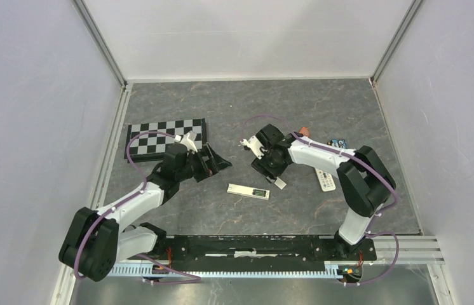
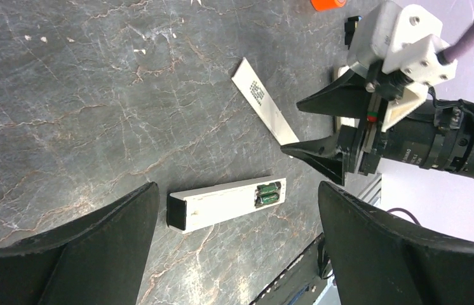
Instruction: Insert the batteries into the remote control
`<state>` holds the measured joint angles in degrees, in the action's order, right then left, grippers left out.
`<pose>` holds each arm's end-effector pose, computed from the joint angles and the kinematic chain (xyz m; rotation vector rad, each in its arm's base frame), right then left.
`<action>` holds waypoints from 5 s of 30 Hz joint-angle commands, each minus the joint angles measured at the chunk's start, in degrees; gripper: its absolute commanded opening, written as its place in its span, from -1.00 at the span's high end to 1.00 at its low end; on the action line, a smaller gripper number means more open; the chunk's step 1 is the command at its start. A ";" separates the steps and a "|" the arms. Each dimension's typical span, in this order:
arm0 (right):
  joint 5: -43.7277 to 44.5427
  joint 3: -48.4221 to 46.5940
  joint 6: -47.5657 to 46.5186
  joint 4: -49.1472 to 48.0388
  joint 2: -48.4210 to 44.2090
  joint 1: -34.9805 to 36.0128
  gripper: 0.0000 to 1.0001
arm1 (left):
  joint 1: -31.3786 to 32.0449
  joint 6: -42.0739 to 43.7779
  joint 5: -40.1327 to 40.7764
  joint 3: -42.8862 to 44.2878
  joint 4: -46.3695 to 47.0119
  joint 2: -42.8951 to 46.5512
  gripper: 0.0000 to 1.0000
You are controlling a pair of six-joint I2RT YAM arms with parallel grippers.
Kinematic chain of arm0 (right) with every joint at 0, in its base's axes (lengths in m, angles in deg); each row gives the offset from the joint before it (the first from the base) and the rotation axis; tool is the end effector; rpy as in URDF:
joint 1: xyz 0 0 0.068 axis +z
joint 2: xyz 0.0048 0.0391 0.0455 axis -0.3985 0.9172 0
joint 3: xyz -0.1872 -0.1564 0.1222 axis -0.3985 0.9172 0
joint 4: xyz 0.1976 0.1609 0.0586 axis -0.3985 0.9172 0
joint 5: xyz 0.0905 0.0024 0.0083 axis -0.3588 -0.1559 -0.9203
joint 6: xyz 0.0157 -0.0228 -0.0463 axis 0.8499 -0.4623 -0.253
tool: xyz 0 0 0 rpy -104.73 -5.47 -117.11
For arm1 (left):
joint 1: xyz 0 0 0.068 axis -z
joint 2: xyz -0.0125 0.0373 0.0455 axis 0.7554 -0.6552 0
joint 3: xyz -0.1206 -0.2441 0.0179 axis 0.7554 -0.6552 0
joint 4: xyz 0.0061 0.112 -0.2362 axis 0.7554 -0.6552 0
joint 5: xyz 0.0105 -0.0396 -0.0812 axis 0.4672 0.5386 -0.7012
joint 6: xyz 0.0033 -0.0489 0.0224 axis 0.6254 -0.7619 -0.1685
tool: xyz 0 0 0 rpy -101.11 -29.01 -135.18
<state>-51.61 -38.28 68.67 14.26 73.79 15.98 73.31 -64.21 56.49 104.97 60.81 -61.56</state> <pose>0.2603 0.2159 0.1728 -1.1794 2.6015 0.1595 0.2045 -0.1054 0.1887 -0.2498 2.2579 -1.0862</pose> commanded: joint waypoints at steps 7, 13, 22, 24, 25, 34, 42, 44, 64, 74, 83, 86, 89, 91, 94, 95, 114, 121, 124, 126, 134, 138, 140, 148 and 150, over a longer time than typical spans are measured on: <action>1.54 4.13 -2.32 2.83 -2.91 -0.09 -0.30 | 0.36 -0.97 -1.24 2.27 2.92 -1.00 -0.99; 3.06 3.66 -2.32 4.09 -1.45 -0.09 -0.08 | 0.37 -0.91 -1.50 2.37 3.09 -1.49 -0.99; -0.11 4.25 -2.17 3.38 2.51 -0.18 0.27 | 0.35 -0.88 -1.69 2.37 3.18 -1.18 -0.99; 0.20 4.28 -1.91 3.36 2.69 -0.18 0.39 | 0.43 -0.88 -1.70 2.45 3.18 -1.19 -0.99; 0.26 4.29 -1.80 3.30 2.64 -0.21 0.40 | 0.41 -0.88 -1.77 2.58 3.18 -1.22 -0.99; 1.15 2.07 -1.18 3.22 -0.88 -0.18 0.43 | 0.93 -1.54 -3.05 3.63 4.32 -4.11 -0.99; 0.83 1.41 -0.74 2.70 -5.62 -0.44 0.42 | 2.12 -2.18 -3.59 5.22 4.28 -7.45 -0.98; 0.14 1.61 -0.90 2.45 -6.53 -0.53 0.42 | 2.24 -2.49 -3.79 5.27 4.62 -7.96 -0.98; 3.29 -3.47 12.86 -14.27 2.73 -0.53 -0.23 | 2.29 -3.89 -0.47 4.04 4.03 -6.34 -0.95; 5.32 -12.46 12.10 -6.41 11.04 -0.58 -0.17 | 2.34 -3.61 -1.32 4.19 4.15 -6.67 -0.95; 2.10 -16.14 9.54 -0.71 15.88 -0.88 0.16 | 2.30 -3.21 -1.52 4.12 4.14 -6.45 -0.95; 2.87 -16.27 9.48 -0.62 16.21 -0.88 0.27 | 2.29 -3.00 -1.75 4.21 4.15 -6.61 -0.96; 3.16 -15.41 9.54 -2.35 15.02 -0.88 0.31 | 2.29 -2.94 -3.15 4.29 5.08 -7.67 -0.95; 2.11 -14.25 7.60 -4.03 13.39 -0.86 0.32 | 2.30 -2.99 -4.10 4.64 5.49 -8.66 -0.95; -0.47 -12.61 5.78 -5.80 10.25 -0.88 0.31 | 2.29 -3.26 -5.06 4.87 6.37 -10.19 -0.92; -0.90 -12.03 5.07 -6.05 9.27 -0.88 0.31 | 2.29 -3.41 -5.27 4.96 6.65 -10.77 -0.91; -10.10 -3.36 0.31 -10.77 -0.40 -0.99 0.25 | 2.62 -7.90 -8.49 9.57 10.95 -22.03 -0.51; 0.98 -4.90 4.09 -8.90 2.08 -0.97 -0.30 | 2.82 -9.58 -8.25 10.68 13.73 -25.83 -0.41; 1.56 -6.45 4.23 -7.58 4.58 -0.98 -0.32 | 3.00 -9.67 -7.92 11.11 13.79 -26.47 -0.41; 1.56 -7.18 4.12 -7.13 6.12 -1.03 -0.32 | 3.08 -9.84 -7.64 11.38 13.81 -26.93 -0.43; 0.66 -9.22 2.49 -6.60 9.65 -0.96 -0.10 | 3.35 -10.02 -7.24 12.44 14.17 -29.21 -0.44; -1.88 -10.00 1.23 -5.25 10.78 -1.01 0.26 | 3.35 -10.02 -6.98 12.75 14.25 -29.96 -0.44; -2.91 -10.07 0.90 -4.75 10.96 -0.92 0.36 | 3.42 -9.81 -6.97 12.83 14.23 -30.23 -0.45; -5.81 -7.90 -0.69 -7.84 6.91 -1.01 0.42 | 3.85 -9.40 -7.40 13.67 14.25 -32.12 -0.48; -6.75 -6.81 -1.10 -8.89 5.11 -0.97 0.41 | 3.95 -9.24 -7.46 13.86 14.23 -32.37 -0.48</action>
<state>-55.13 -46.81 69.35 7.72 82.86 14.97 76.68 -72.95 49.21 116.71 72.89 -93.32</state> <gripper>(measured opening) 0.324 0.736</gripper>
